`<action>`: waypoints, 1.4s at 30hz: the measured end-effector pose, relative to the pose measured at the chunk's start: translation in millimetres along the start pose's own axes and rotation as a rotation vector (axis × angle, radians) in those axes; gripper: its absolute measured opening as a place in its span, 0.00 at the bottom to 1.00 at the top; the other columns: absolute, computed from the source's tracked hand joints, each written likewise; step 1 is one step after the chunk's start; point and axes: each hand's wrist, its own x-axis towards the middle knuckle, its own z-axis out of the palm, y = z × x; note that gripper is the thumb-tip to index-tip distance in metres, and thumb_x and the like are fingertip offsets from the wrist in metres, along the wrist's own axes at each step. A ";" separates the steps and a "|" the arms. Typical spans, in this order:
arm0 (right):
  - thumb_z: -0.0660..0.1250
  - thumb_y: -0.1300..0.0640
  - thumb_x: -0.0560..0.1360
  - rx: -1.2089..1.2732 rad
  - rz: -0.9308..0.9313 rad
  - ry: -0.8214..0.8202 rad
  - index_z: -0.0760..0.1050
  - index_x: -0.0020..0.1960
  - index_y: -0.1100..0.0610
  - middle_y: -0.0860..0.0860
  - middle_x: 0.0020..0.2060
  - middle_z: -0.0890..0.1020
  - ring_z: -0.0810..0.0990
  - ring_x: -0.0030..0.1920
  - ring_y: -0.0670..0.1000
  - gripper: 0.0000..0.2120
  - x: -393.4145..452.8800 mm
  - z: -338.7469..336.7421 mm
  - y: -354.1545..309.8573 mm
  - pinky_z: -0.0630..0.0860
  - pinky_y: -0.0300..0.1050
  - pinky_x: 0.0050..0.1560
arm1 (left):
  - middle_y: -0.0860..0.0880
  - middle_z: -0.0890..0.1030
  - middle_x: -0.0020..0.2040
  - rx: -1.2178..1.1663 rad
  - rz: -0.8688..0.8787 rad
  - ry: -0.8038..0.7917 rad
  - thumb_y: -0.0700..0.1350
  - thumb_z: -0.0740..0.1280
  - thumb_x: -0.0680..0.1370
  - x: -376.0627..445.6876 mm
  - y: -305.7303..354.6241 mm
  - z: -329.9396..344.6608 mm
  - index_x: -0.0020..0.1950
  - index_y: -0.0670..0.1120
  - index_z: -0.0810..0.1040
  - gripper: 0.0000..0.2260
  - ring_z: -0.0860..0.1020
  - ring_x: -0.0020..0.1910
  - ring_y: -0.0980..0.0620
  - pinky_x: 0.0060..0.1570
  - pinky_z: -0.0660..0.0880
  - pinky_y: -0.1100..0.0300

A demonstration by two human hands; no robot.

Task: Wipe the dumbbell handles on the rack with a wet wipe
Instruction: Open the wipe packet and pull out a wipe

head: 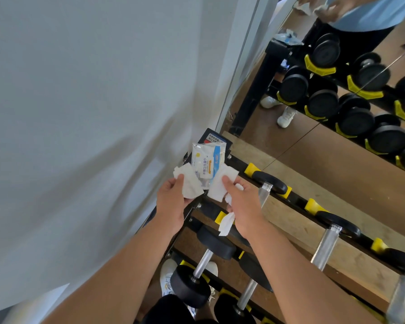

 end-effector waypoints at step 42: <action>0.69 0.56 0.79 -0.757 -0.180 -0.337 0.75 0.57 0.53 0.52 0.48 0.86 0.86 0.44 0.46 0.07 156.7 24.1 -50.3 0.77 0.31 0.37 | 0.58 0.75 0.52 0.956 0.545 -0.188 0.39 0.80 0.66 94.7 -23.4 29.7 0.40 0.52 0.83 0.11 0.76 0.54 0.59 0.49 0.72 0.73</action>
